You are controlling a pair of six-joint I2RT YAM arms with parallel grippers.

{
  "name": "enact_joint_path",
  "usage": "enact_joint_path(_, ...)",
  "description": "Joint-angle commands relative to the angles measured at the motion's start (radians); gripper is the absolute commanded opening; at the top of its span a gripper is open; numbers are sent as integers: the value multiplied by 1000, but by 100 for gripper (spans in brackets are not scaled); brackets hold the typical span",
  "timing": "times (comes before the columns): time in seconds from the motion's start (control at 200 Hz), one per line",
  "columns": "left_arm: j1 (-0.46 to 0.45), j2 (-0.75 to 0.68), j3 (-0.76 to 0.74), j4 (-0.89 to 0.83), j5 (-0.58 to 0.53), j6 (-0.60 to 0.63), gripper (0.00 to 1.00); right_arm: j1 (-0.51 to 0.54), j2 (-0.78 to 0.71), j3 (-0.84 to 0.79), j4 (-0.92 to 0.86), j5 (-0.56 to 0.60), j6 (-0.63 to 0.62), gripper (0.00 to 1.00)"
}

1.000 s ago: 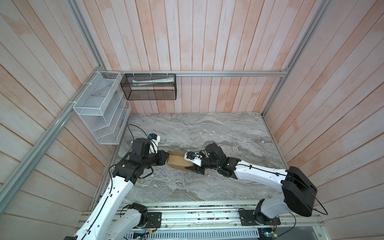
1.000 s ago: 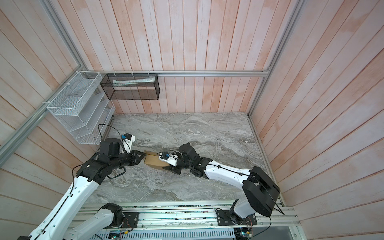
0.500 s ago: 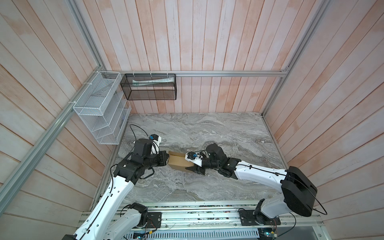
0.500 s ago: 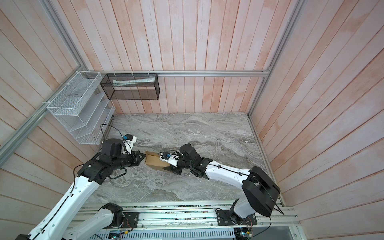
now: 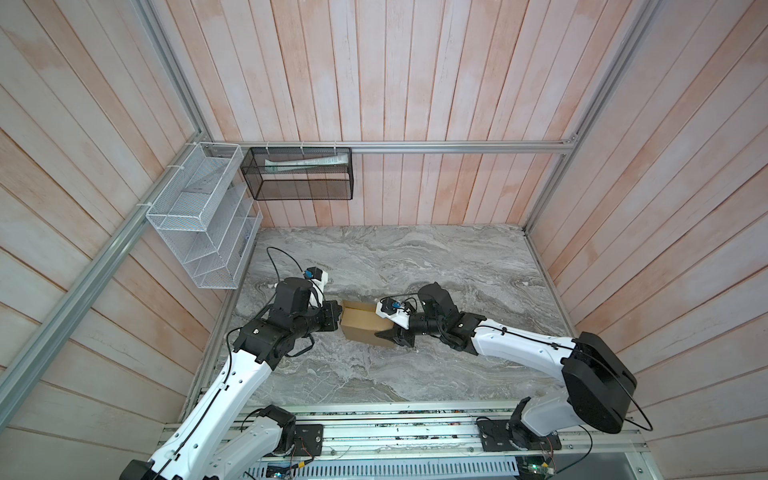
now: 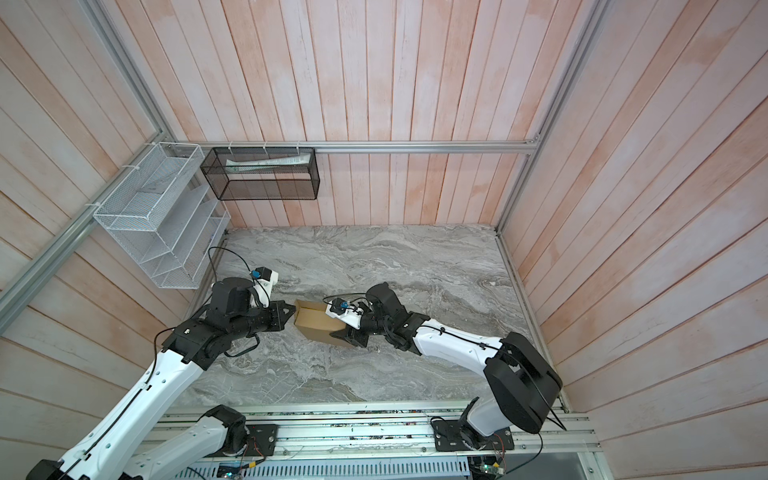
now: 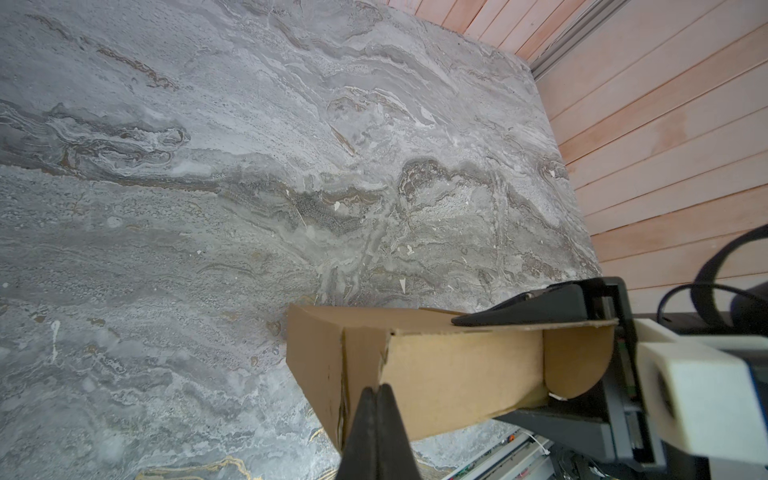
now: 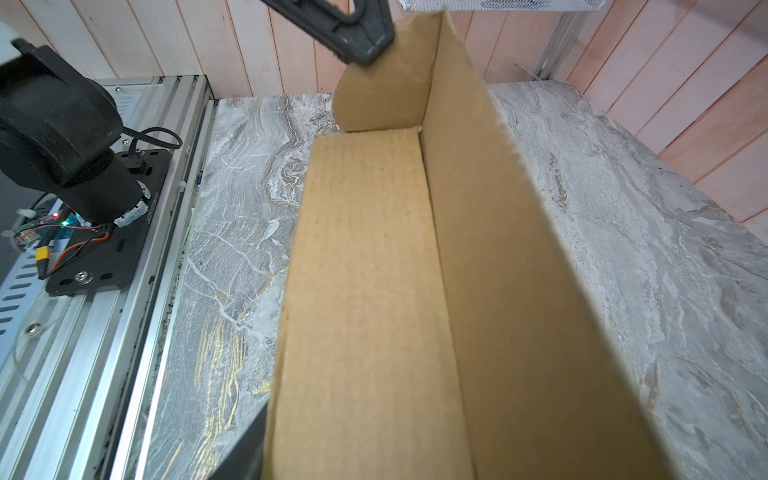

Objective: Fold the paper box
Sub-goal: 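Hold the box with both grippers and lower it toward the table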

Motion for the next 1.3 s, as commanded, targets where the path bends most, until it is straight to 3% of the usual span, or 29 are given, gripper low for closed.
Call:
enact_joint_path(0.0,-15,5,-46,39,-44,2,0,-21,-45,-4,40,-74,20,26)
enact_joint_path(0.5,-86,-8,-151,179,-162,-10,0,-65,-48,-21,51,-133,23,23)
enact_joint_path(1.295,-191,-14,-257,302,-248,-44,0,-95,-28,-51,86,-186,15,22)
